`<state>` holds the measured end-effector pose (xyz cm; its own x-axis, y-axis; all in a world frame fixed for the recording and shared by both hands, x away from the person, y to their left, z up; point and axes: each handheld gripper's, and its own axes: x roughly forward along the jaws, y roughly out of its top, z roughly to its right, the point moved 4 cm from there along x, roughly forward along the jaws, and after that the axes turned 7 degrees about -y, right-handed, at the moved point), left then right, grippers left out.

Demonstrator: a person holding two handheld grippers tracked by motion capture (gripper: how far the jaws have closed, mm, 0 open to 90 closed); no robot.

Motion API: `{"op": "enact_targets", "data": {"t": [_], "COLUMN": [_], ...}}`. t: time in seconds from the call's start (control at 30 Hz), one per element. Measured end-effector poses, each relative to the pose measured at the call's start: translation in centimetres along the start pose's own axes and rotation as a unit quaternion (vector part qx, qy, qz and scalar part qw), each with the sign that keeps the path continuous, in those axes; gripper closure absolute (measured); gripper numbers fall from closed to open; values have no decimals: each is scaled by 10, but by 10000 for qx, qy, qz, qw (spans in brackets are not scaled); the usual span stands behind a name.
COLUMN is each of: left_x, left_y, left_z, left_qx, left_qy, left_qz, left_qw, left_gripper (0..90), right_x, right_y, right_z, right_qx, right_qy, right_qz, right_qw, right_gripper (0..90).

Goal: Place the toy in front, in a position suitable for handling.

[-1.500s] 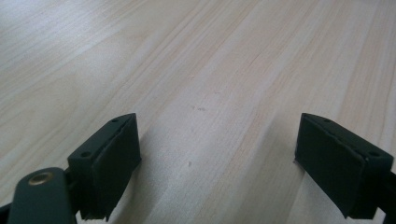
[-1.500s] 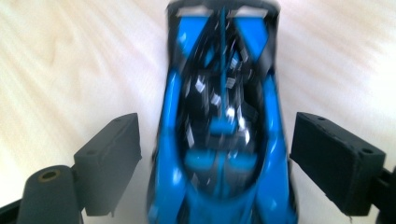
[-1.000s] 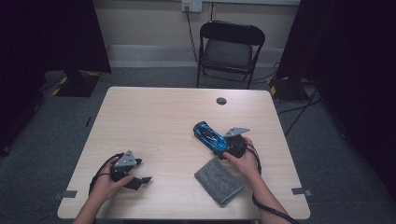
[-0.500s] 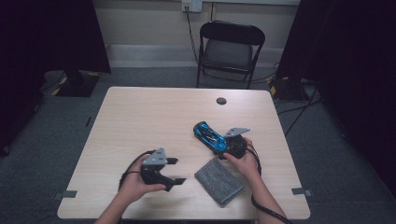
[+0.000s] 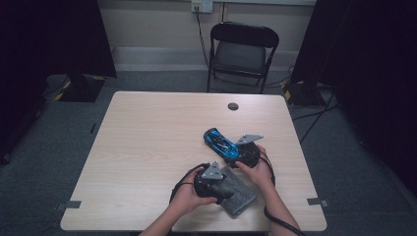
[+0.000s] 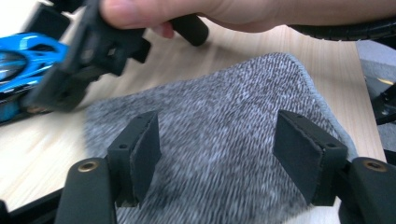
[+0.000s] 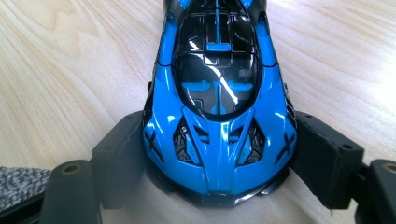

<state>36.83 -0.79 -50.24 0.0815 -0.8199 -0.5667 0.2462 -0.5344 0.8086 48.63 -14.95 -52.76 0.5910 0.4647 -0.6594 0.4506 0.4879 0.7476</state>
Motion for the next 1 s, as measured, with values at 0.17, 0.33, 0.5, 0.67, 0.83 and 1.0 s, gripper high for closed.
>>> {"op": "enact_targets", "data": {"t": [0.17, 0.33, 0.5, 0.67, 0.83, 1.0], "left_x": [14, 17, 17, 16, 14, 11], "left_y": [-6, -12, -13, -14, -13, -13], "left_z": [-3, -4, -2, 1, 2, 3], "left_qx": [24, 124, 209, 190, 135, 96], "left_qy": [58, 8, 133, 249, 292, 318], "left_qz": [-346, -254, -281, -328, -415, -476], "left_qw": [9994, 9996, 9993, 9990, 9986, 9983], "left_gripper": [305, 307, 353, 417, 553, 683], "right_x": [0, 0, 0, 0, 0, 0], "right_y": [0, 0, 0, 0, 0, 0], "right_z": [0, 0, 0, -1, -1, -1], "right_qx": [9, 15, 18, 31, 33, 33], "right_qy": [-17, -21, -28, -42, -37, -39], "right_qz": [1, 1, 1, 0, 0, -1], "right_qw": [10000, 10000, 10000, 10000, 10000, 10000], "right_gripper": [237, 237, 237, 237, 237, 237]}}
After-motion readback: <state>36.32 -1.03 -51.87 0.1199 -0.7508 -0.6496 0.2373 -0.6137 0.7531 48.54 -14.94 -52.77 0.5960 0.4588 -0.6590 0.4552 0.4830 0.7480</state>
